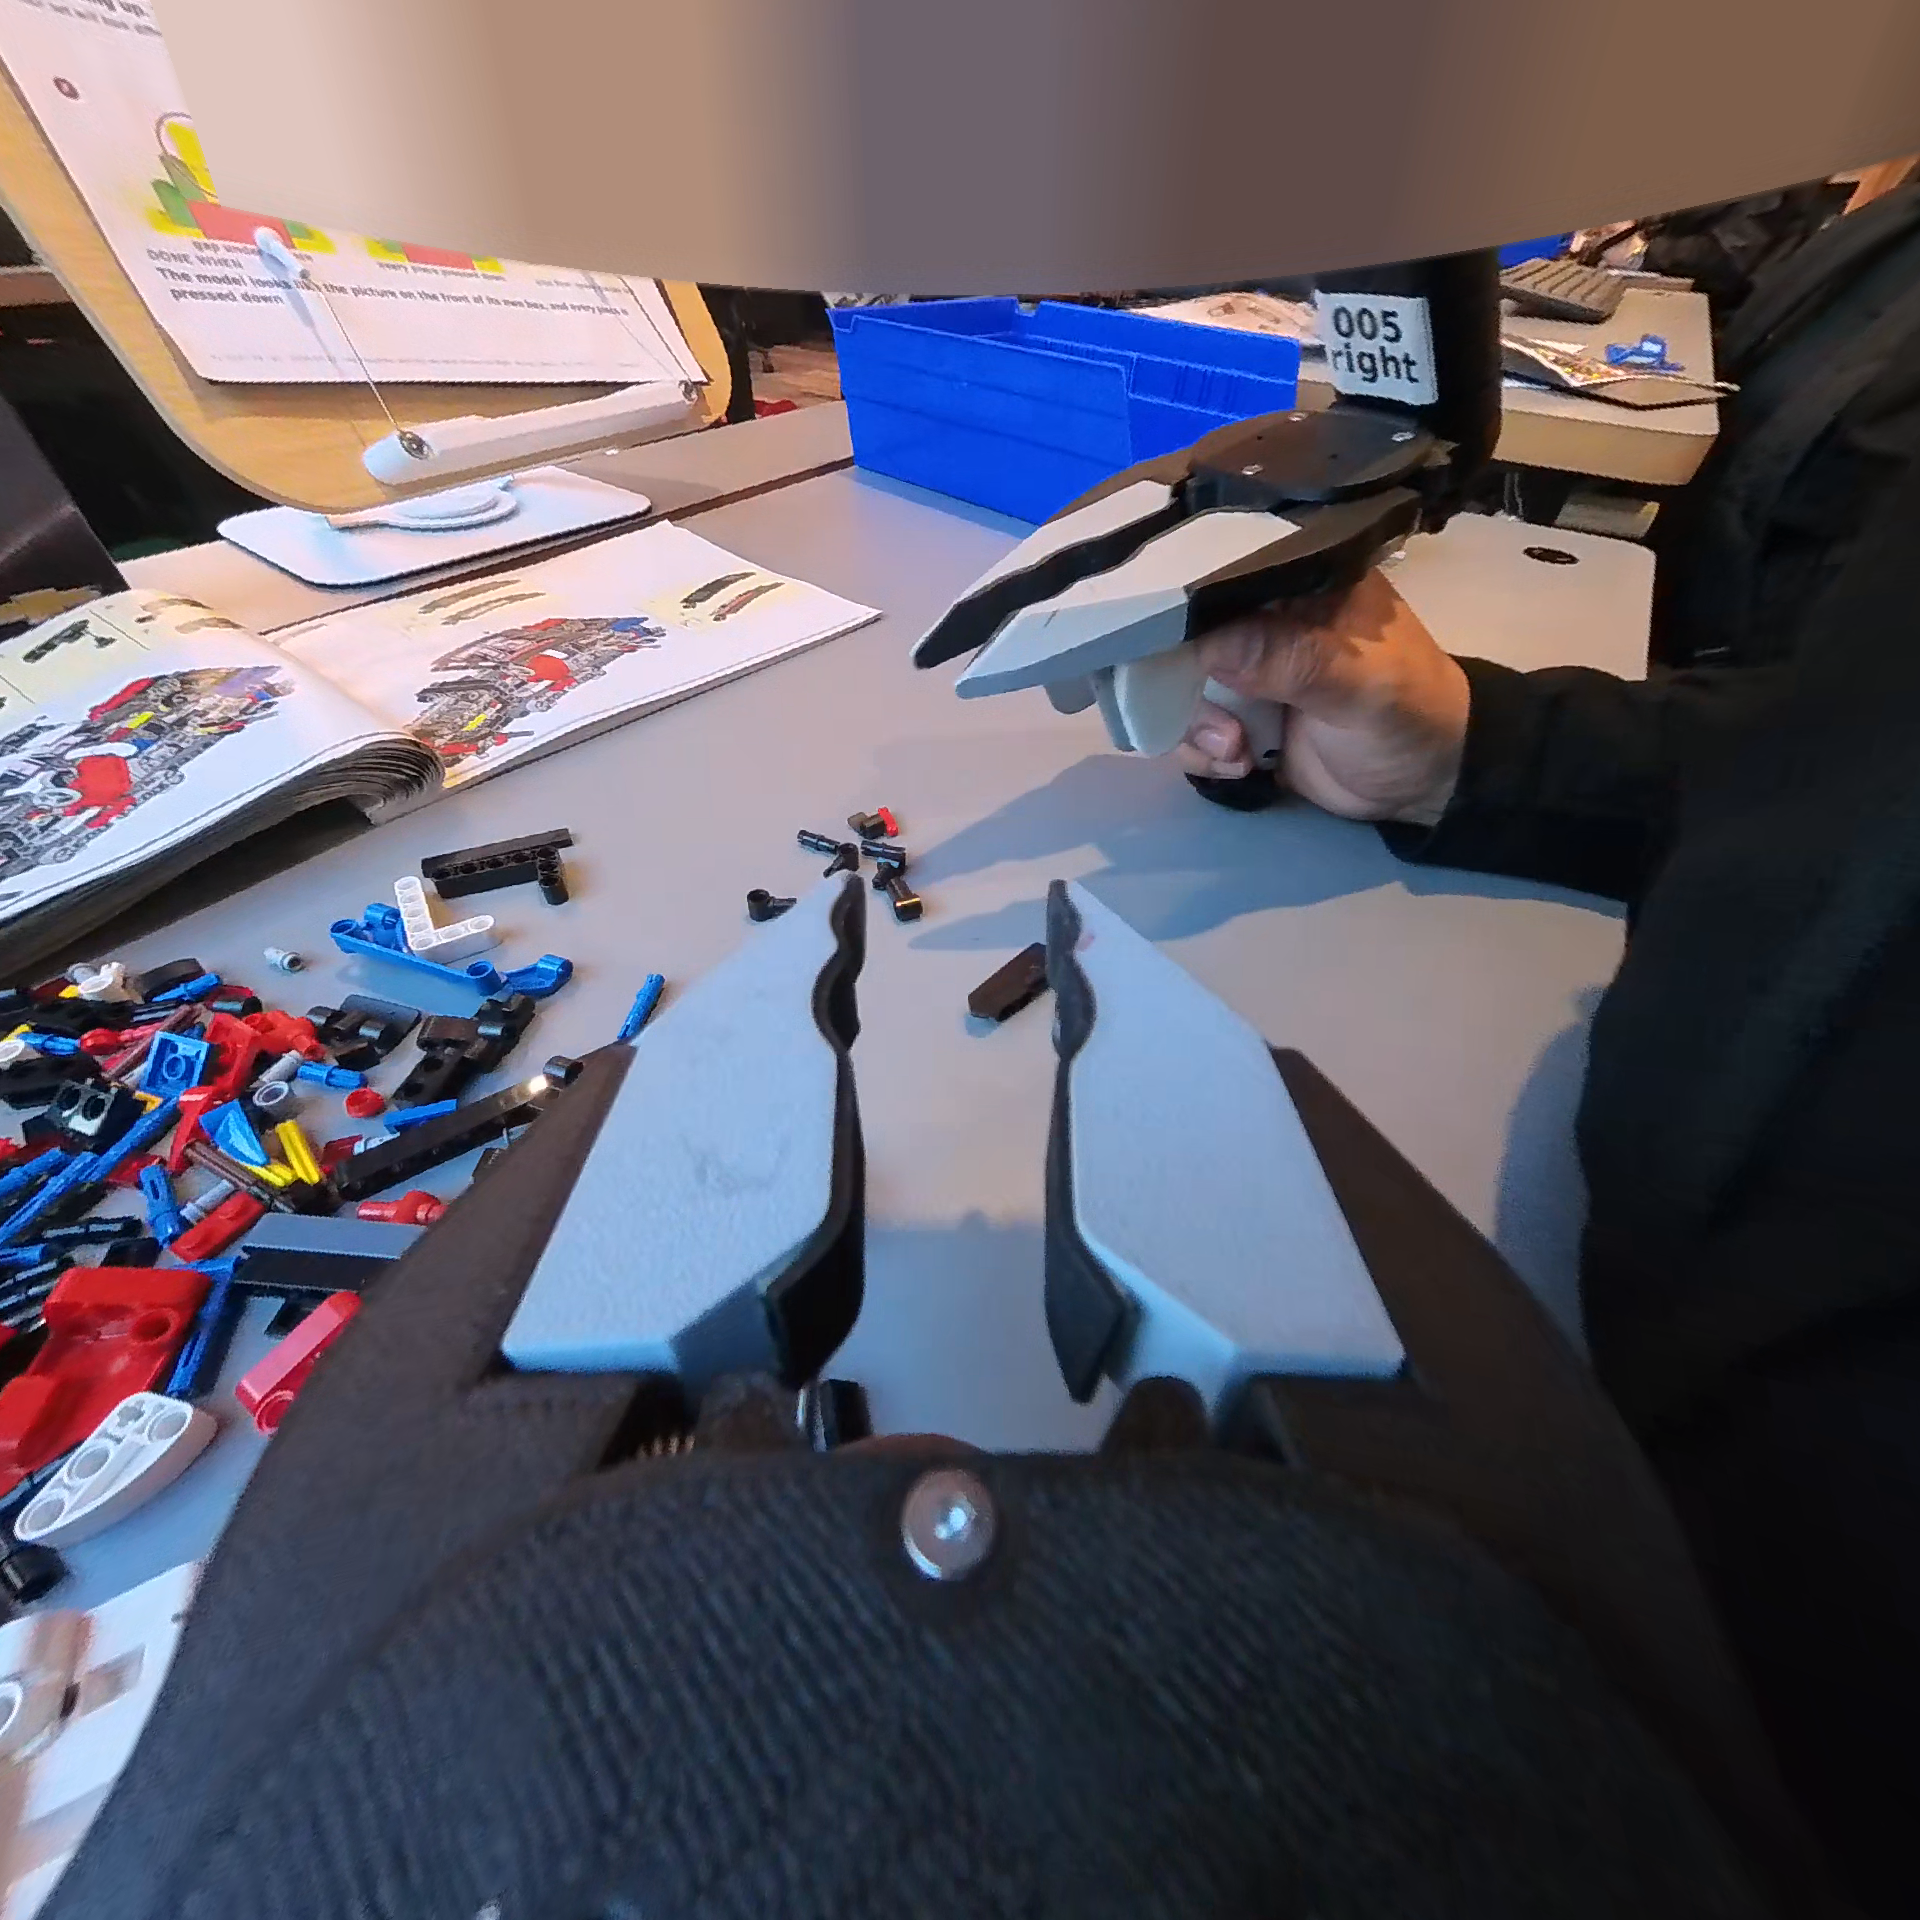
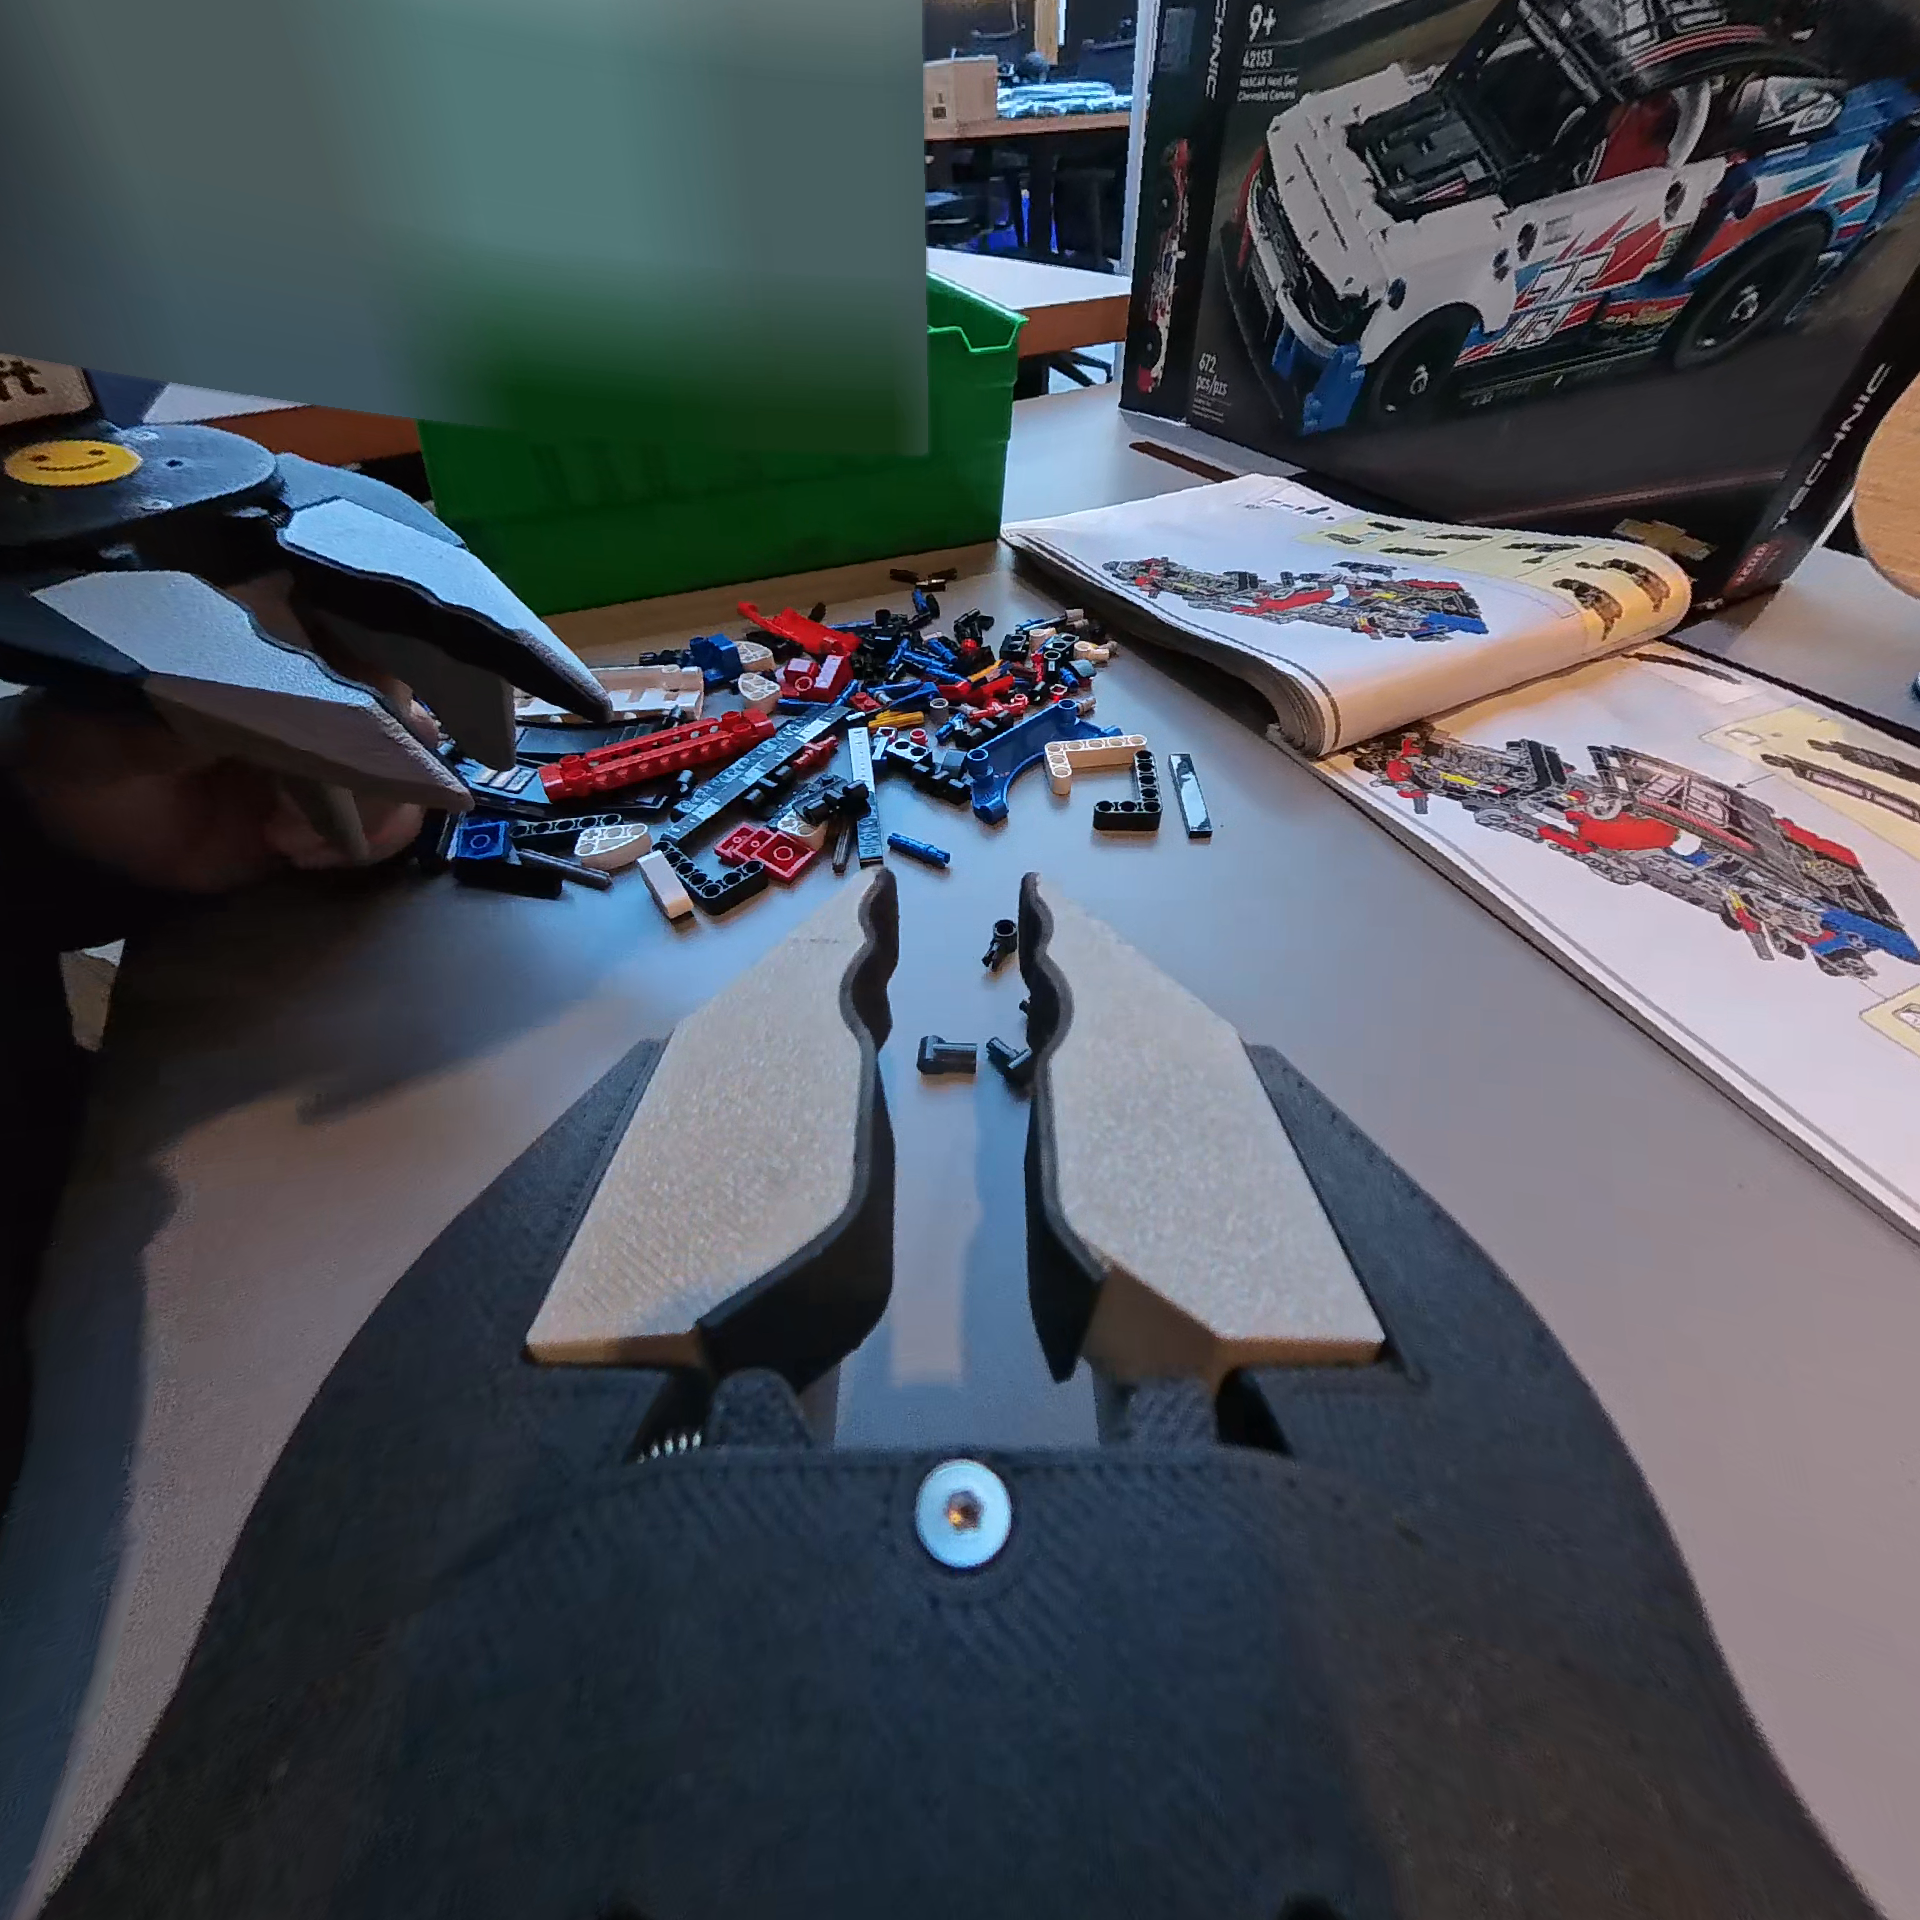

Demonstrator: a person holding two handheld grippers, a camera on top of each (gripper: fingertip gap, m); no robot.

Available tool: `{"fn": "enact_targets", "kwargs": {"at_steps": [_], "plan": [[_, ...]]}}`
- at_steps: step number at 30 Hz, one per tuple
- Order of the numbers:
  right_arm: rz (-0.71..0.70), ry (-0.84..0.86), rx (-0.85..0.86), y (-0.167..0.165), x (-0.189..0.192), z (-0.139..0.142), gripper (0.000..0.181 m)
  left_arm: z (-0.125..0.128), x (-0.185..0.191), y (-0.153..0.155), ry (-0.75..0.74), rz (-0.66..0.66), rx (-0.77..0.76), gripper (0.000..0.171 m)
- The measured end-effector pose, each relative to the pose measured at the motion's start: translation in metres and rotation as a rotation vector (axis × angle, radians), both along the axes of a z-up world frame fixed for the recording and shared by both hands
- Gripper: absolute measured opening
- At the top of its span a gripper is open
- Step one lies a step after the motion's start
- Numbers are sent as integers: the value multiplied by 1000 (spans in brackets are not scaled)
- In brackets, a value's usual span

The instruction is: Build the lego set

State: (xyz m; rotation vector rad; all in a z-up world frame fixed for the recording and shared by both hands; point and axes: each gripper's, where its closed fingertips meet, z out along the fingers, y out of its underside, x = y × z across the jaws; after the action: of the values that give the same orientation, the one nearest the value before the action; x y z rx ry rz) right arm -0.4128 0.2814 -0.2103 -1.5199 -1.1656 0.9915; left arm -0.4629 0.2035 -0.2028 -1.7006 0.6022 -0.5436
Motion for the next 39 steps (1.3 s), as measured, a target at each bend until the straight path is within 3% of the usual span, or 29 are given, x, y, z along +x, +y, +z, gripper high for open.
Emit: {"fn": "enact_targets", "kwargs": {"at_steps": [13,39], "plan": [[19,12,9,-10,2,7,19,0,0,-1,-17,-5,-15,32],[135,-69,-23,-26,-8,-10,19,-2,1,0,-36,-21,-45,31]]}}
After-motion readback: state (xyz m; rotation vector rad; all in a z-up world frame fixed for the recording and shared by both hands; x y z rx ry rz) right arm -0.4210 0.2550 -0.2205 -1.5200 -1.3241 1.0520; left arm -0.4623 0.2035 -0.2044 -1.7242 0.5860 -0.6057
